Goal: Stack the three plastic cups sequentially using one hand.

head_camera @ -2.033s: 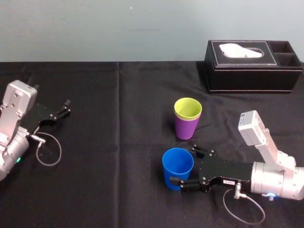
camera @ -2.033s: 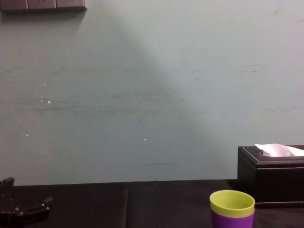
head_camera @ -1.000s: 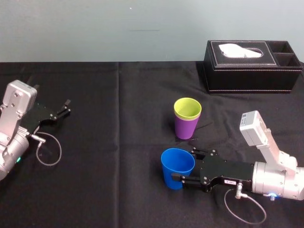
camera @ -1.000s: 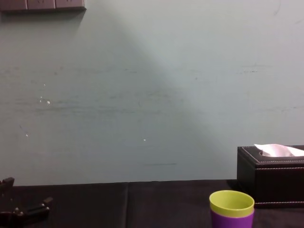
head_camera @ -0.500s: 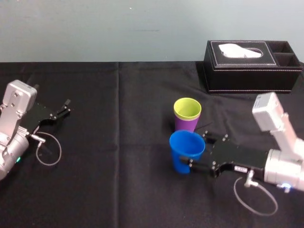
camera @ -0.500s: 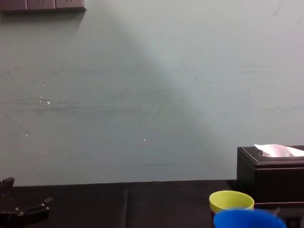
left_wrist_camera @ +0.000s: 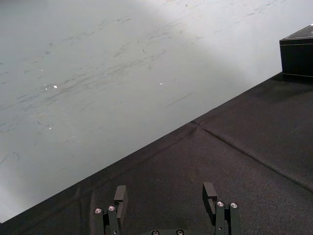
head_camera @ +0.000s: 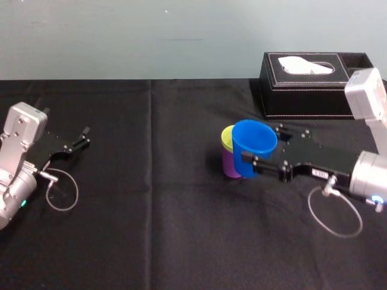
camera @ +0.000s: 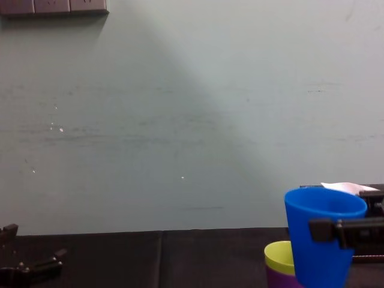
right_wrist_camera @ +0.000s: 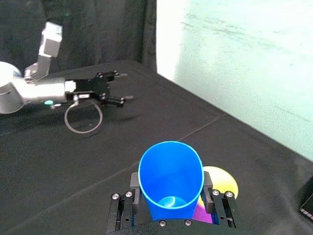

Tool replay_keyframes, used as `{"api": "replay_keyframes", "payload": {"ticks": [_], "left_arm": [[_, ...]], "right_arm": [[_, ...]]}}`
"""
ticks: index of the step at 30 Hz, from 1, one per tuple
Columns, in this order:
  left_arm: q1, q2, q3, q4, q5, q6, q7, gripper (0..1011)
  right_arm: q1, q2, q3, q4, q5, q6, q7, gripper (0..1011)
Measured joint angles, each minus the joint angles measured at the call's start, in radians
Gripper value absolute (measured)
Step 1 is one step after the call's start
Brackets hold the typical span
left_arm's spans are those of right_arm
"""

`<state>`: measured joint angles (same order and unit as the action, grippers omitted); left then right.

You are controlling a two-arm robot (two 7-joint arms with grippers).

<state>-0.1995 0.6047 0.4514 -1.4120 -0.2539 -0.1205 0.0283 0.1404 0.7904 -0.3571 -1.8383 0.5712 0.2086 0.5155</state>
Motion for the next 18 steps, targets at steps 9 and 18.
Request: {"api": "replay_keyframes", "payload": {"ticks": [9,18], "left_arm": [[0.0,0.0,0.0,0.0,0.0,0.0,0.0,1011],[0.0,0.0,0.0,0.0,0.0,0.0,0.0,1011]], "right_arm": [[0.083,-0.042,-0.019,0.079,-0.01,-0.008,0.01,717],[0.141,-0.079,-0.045,0.156,-0.024,-0.026,0.027,717]]}}
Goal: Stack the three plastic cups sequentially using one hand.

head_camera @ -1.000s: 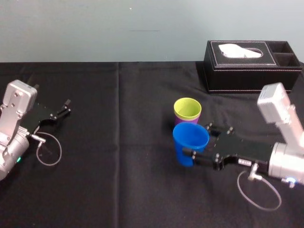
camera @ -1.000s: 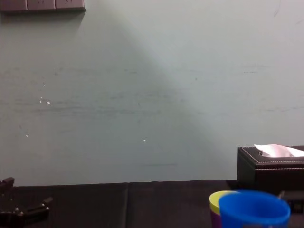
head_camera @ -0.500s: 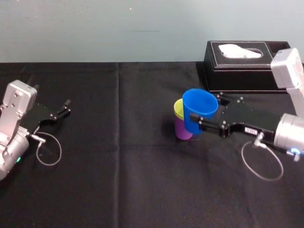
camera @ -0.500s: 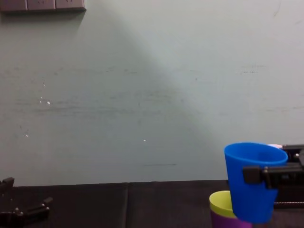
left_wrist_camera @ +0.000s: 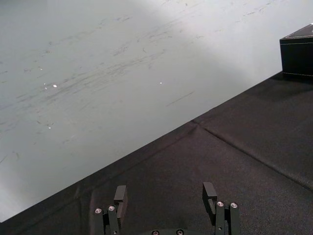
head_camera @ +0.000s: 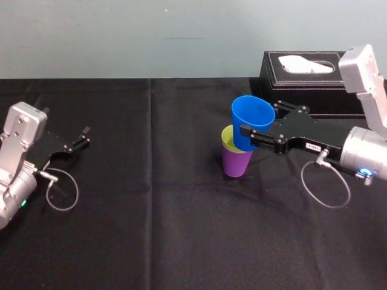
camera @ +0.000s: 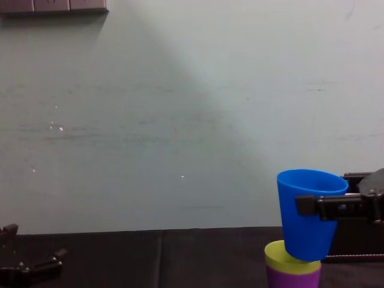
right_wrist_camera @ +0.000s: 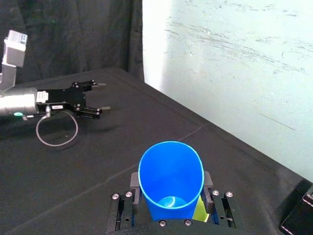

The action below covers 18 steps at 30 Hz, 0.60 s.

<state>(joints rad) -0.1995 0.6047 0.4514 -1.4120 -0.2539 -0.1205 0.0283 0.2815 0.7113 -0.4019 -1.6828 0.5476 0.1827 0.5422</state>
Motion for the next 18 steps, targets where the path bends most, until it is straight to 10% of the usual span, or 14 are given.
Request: {"api": "replay_keyframes", "payload": {"ticks": [18], "left_arm": [[0.0,0.0,0.0,0.0,0.0,0.0,0.0,1011]], "right_arm": [[0.098,-0.075,-0.057,0.155,-0.049,-0.048,0.045,717]]}}
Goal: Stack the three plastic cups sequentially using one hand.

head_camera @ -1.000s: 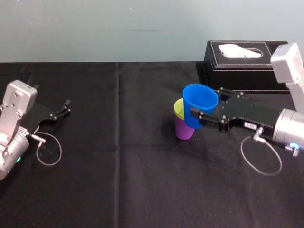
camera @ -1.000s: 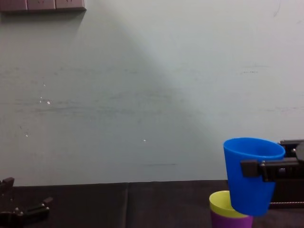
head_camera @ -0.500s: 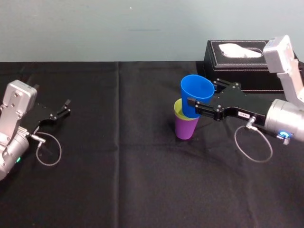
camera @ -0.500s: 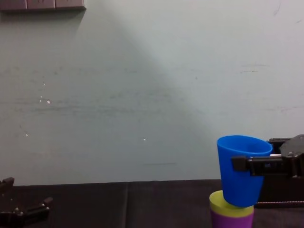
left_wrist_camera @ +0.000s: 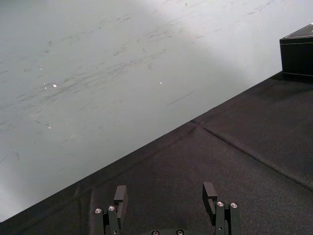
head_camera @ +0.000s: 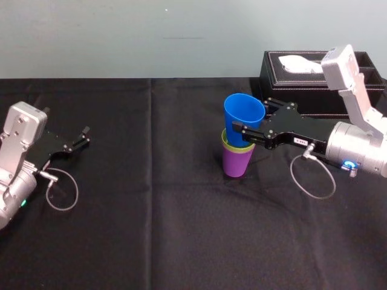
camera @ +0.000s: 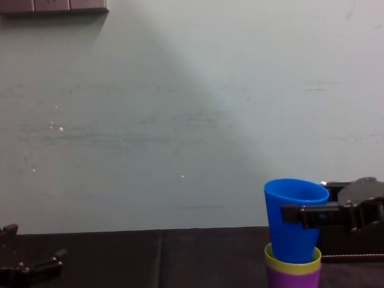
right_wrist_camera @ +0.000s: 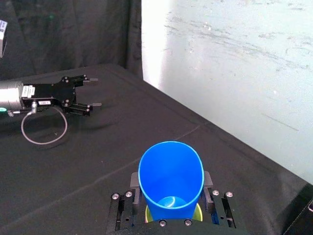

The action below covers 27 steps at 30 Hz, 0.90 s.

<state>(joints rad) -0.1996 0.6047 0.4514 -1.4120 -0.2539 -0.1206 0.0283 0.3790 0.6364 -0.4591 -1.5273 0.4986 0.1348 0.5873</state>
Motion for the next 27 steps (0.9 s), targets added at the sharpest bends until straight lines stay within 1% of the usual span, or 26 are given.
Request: {"api": "replay_keyframes", "payload": {"ticks": [9,22,25,26,27], "left_arm": [[0.0,0.0,0.0,0.0,0.0,0.0,0.0,1011],[0.0,0.0,0.0,0.0,0.0,0.0,0.0,1011],[0.0,0.0,0.0,0.0,0.0,0.0,0.0,1011],[0.0,0.0,0.0,0.0,0.0,0.0,0.0,1011],[0.0,0.0,0.0,0.0,0.0,0.0,0.0,1011]], "right_arm": [[0.01,-0.014,-0.013,0.04,-0.003,0.001,0.012,716],[0.011,-0.013,-0.012,0.037,-0.003,0.001,0.012,718],[0.011,-0.013,-0.012,0.036,-0.003,0.002,0.012,790],[0.011,-0.013,-0.012,0.036,-0.003,0.002,0.012,790],[0.011,-0.013,-0.012,0.036,-0.003,0.001,0.012,840]]}}
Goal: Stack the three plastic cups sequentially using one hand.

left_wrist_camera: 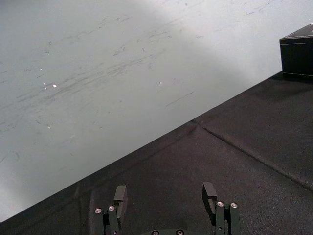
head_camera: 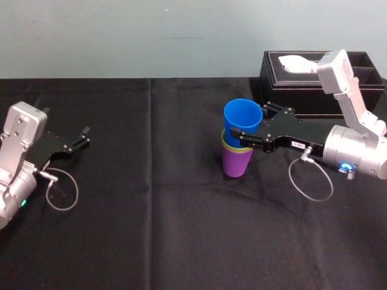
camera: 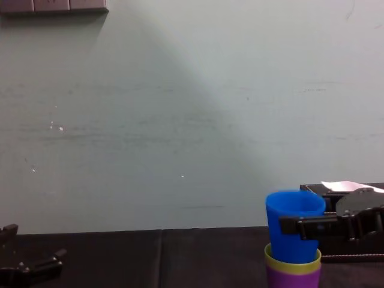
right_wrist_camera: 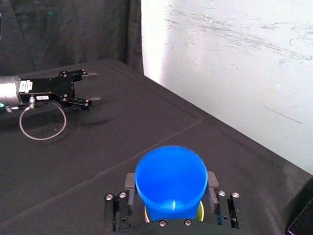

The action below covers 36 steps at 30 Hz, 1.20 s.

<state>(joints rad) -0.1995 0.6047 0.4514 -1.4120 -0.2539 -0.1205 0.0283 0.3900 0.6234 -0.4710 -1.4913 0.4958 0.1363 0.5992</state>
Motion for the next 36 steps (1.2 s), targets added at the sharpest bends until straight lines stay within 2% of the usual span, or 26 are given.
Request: {"api": "replay_keyframes", "payload": {"ticks": [7,32,36], "left_arm": [[0.0,0.0,0.0,0.0,0.0,0.0,0.0,1011],[0.0,0.0,0.0,0.0,0.0,0.0,0.0,1011],[0.0,0.0,0.0,0.0,0.0,0.0,0.0,1011]], "right_arm": [[0.0,0.001,0.001,-0.001,0.0,0.0,0.0,1000],[0.0,0.001,0.001,-0.003,0.001,0.0,-0.001,1000],[-0.012,0.012,0.017,-0.03,0.006,0.004,-0.016,1002]]}}
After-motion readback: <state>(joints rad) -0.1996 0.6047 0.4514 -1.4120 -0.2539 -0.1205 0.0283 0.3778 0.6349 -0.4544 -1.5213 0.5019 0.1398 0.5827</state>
